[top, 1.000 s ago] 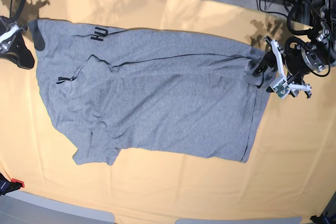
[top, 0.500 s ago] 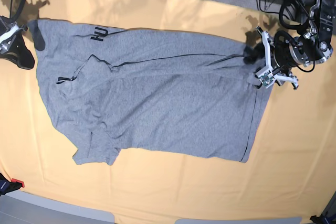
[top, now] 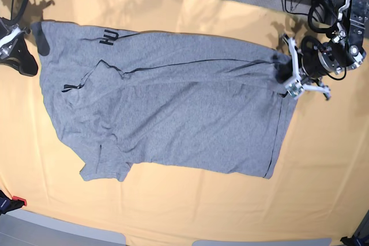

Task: Layout the t-shirt on the table in an organized manner, then fold the t-shirt properly
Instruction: 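Release the left gripper and regrasp the folded side edge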

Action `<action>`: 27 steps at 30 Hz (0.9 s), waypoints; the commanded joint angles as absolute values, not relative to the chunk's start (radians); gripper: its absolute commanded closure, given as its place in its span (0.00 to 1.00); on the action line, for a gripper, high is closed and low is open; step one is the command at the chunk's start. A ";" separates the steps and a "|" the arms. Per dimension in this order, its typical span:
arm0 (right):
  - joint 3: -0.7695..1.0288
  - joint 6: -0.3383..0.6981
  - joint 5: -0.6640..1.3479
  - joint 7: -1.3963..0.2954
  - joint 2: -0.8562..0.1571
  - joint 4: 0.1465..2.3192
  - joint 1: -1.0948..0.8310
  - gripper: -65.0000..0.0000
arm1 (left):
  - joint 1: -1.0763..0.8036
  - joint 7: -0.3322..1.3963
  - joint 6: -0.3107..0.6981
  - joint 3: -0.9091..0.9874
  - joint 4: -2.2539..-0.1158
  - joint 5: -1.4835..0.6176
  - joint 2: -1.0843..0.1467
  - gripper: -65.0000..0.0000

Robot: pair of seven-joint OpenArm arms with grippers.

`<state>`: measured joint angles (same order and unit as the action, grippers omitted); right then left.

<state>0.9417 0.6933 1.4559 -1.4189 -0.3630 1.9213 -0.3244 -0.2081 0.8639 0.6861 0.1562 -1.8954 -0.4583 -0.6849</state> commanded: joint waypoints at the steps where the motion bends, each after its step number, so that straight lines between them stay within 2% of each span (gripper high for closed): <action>1: 0.950 0.698 1.484 -1.396 -0.382 1.936 -0.322 1.00 | -0.199 0.858 0.698 0.164 -1.908 -0.476 -0.704 0.82; 3: 0.950 0.698 1.484 -1.396 -0.382 1.936 -0.322 1.00 | -0.202 0.864 0.698 0.164 -1.908 -0.488 -0.704 0.59; 4: 0.950 0.698 1.484 -1.396 -0.382 1.936 -0.322 1.00 | -0.202 0.864 0.698 0.164 -1.908 -0.487 -0.703 0.52; 7: 0.950 0.698 1.484 -1.396 -0.382 1.936 -0.322 1.00 | -0.202 0.850 0.698 0.164 -1.908 -0.473 -0.703 0.51; 9: 0.950 0.698 1.484 -1.396 -0.382 1.936 -0.322 1.00 | -0.202 0.828 0.698 0.164 -1.903 -0.452 -0.703 0.56; 13: 0.950 0.698 1.484 -1.396 -0.382 1.936 -0.322 1.00 | -0.201 0.800 0.645 0.164 -1.881 -0.426 -0.703 0.81; 17: 0.950 0.698 1.484 -1.396 -0.382 1.936 -0.322 1.00 | -0.201 0.800 0.628 0.164 -1.876 -0.423 -0.703 0.99; 22: 0.950 0.698 1.484 -1.396 -0.382 1.936 -0.322 1.00 | -0.198 0.801 0.627 0.164 -1.877 -0.423 -0.703 1.00; 27: 0.950 0.698 1.484 -1.396 -0.382 1.936 -0.321 1.00 | -0.167 0.802 0.555 0.164 -1.878 -0.423 -0.703 1.00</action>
